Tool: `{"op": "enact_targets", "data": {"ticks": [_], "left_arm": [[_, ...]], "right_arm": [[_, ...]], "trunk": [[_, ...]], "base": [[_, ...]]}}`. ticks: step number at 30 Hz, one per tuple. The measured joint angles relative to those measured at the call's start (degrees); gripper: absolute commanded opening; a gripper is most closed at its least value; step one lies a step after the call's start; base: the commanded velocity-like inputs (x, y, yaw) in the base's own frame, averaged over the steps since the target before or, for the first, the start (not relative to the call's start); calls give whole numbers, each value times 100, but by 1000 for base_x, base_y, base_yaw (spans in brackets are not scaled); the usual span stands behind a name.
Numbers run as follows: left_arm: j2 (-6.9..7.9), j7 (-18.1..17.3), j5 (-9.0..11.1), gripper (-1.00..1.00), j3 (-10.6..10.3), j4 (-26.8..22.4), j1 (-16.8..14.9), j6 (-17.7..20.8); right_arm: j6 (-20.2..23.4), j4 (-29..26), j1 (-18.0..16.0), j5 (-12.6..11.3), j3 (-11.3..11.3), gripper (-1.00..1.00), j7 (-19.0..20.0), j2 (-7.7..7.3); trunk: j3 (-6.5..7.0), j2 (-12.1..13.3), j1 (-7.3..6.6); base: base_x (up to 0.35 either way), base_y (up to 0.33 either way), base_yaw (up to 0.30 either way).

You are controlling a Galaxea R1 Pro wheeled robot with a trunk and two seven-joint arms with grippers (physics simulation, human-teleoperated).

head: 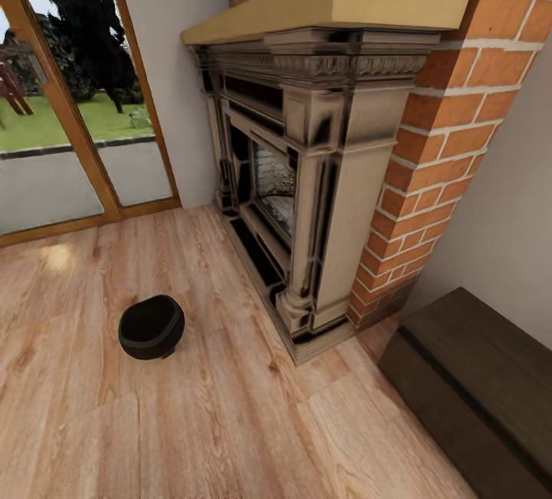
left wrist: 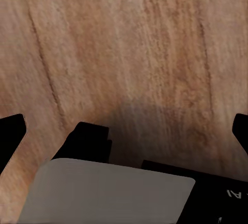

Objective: Place each of the two pumpkins and all three candles from the living room inside a cabinet in the living room (use any cabinet), then make sure every cabinet is closed, and position the cauldron so it is next to a table in the living room.

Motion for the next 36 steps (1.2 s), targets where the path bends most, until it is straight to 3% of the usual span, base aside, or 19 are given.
{"op": "enact_targets", "data": {"ticks": [13, 25, 36], "left_arm": [[26, 0, 9, 100, 0, 199, 0, 0], [104, -8, 8, 100, -1, 233, 0, -1], [100, -9, 8, 100, -1, 227, 0, -8]], "right_arm": [[3, 0, 0, -1, 6, 100, 0, -77], [283, 11, 0, 8, 17, 100, 1, -78], [299, 9, 0, 9, 18, 100, 0, -71]], "trunk": [[-21, 0, 0], [-25, 0, 0], [-25, 0, 0]], "base": [[0, 0, 280], [0, 0, 63], [0, 0, 263]]}}
